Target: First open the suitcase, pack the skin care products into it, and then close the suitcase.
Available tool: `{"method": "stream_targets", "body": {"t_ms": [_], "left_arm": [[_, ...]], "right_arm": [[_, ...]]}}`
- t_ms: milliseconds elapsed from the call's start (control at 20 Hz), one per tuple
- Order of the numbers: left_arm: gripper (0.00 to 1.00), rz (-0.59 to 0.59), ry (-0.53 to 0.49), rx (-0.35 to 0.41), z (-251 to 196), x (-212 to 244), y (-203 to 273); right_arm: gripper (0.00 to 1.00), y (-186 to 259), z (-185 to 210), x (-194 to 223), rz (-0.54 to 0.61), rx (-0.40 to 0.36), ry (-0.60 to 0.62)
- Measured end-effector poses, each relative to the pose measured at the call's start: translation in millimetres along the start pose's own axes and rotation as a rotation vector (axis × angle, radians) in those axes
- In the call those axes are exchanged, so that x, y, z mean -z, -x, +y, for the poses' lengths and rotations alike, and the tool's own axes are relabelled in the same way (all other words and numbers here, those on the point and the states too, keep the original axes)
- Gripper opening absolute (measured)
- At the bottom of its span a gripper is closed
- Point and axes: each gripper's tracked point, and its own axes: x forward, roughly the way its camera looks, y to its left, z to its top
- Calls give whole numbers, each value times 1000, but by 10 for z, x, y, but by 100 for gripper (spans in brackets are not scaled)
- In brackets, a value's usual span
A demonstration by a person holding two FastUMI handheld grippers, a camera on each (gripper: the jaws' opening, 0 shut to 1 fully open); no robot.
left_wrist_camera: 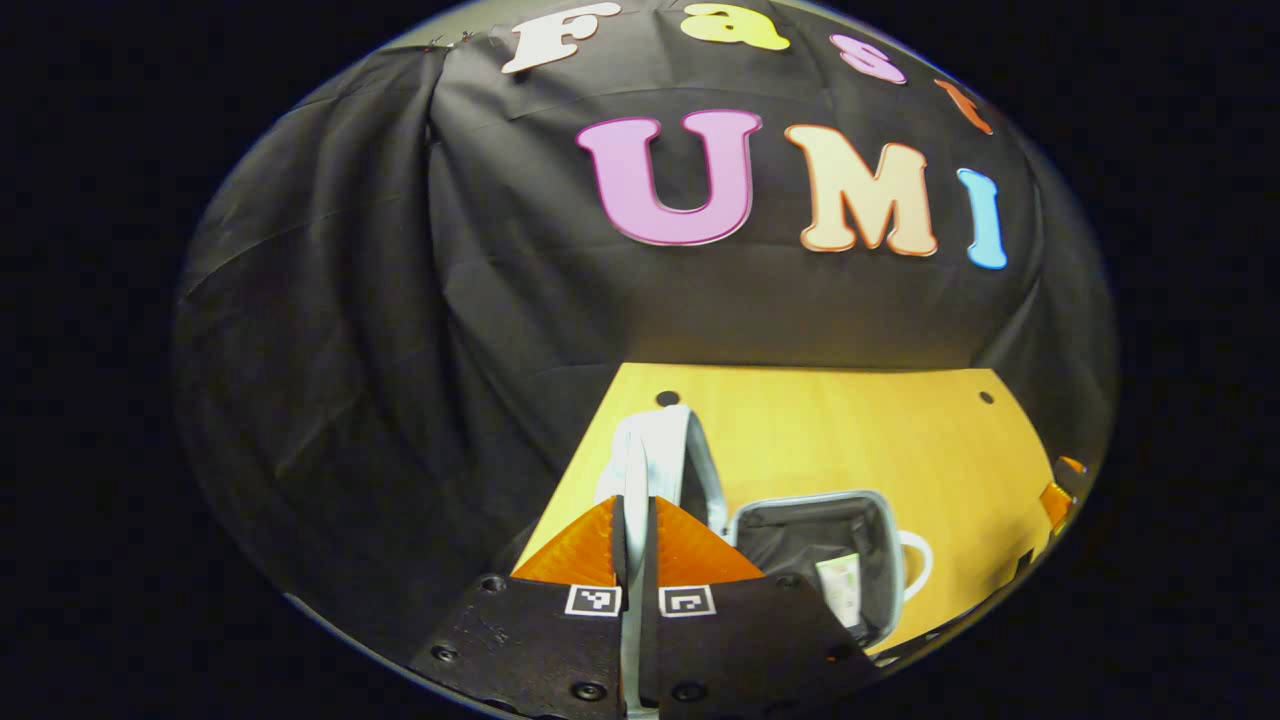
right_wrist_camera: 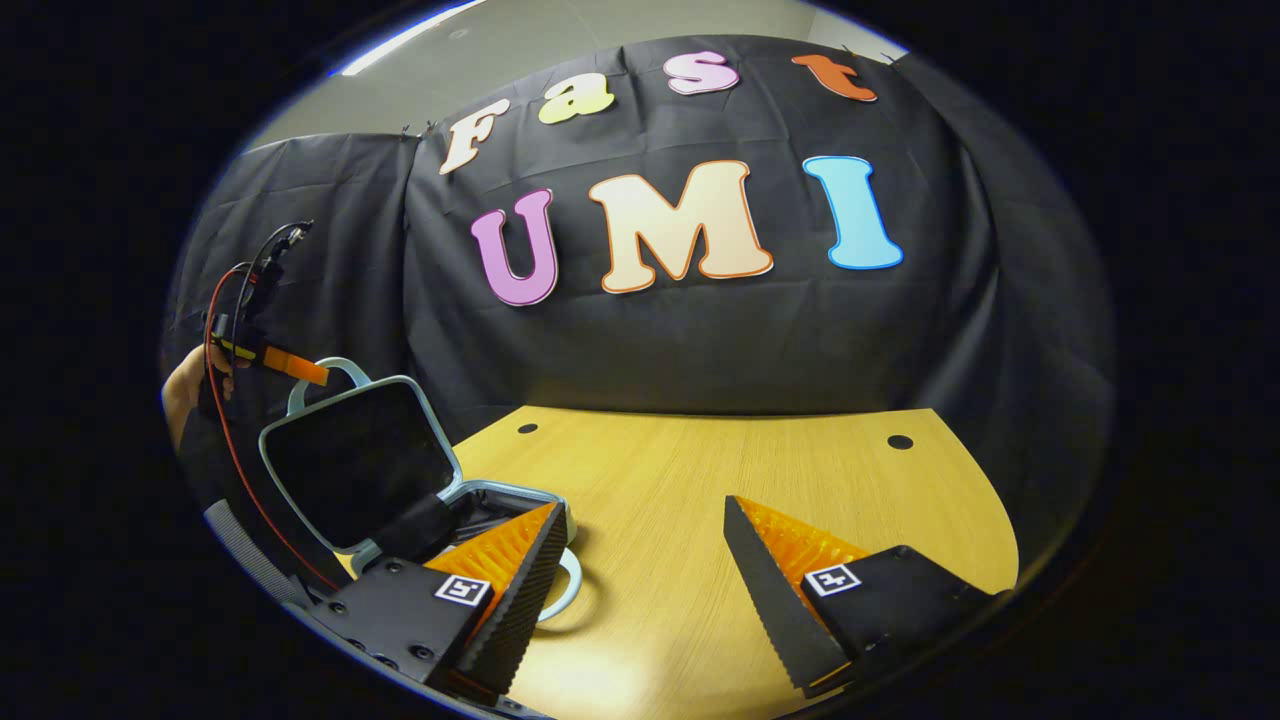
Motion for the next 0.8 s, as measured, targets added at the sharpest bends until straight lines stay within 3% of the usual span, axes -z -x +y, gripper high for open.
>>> {"method": "stream_targets", "body": {"t_ms": [400, 800], "left_arm": [[0, -25, 3, 216, -1164, 54, 39], [0, 1, 63, 432, -2184, 501, -38]], "right_arm": [[98, 97, -271, -21, -1, 3, -6], [98, 249, -640, -85, -6, 48, -5]]}}
